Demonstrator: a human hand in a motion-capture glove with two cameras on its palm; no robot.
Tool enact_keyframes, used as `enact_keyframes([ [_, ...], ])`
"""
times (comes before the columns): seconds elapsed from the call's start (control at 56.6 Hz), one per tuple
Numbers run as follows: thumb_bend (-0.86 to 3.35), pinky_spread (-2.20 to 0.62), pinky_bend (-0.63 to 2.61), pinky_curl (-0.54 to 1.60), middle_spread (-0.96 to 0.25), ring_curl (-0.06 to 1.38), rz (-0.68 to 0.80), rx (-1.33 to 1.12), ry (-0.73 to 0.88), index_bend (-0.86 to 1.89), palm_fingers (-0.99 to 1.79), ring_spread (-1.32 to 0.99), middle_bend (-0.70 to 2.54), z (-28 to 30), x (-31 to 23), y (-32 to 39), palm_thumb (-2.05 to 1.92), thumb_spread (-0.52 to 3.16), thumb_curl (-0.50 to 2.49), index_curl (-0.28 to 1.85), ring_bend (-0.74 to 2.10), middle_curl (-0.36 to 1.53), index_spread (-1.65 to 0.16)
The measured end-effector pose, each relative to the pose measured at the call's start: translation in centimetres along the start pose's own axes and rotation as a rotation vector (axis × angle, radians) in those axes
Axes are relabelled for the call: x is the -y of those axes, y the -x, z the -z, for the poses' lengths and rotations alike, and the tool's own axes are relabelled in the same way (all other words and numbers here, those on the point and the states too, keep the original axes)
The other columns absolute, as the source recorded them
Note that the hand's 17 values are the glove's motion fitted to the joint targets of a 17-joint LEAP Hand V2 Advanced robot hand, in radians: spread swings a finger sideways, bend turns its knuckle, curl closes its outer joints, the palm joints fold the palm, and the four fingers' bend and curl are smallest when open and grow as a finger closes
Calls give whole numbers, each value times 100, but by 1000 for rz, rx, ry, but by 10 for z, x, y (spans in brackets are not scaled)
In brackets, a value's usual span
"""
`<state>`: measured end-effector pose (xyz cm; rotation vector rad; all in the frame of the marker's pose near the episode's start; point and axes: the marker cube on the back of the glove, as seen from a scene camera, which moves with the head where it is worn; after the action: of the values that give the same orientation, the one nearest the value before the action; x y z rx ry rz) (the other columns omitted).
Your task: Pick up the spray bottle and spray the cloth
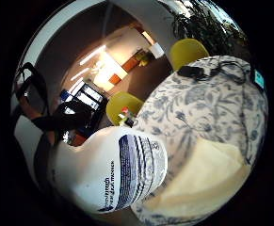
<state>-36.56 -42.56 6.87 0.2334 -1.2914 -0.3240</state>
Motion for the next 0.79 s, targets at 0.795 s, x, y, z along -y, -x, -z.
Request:
enact_keyframes([
  [0.795, -3, -26, 50, 44, -15, 49, -147, -58, 108, 22, 137, -17, 65, -73, -14, -87, 102, 50, 82, 64, 73, 56, -22],
])
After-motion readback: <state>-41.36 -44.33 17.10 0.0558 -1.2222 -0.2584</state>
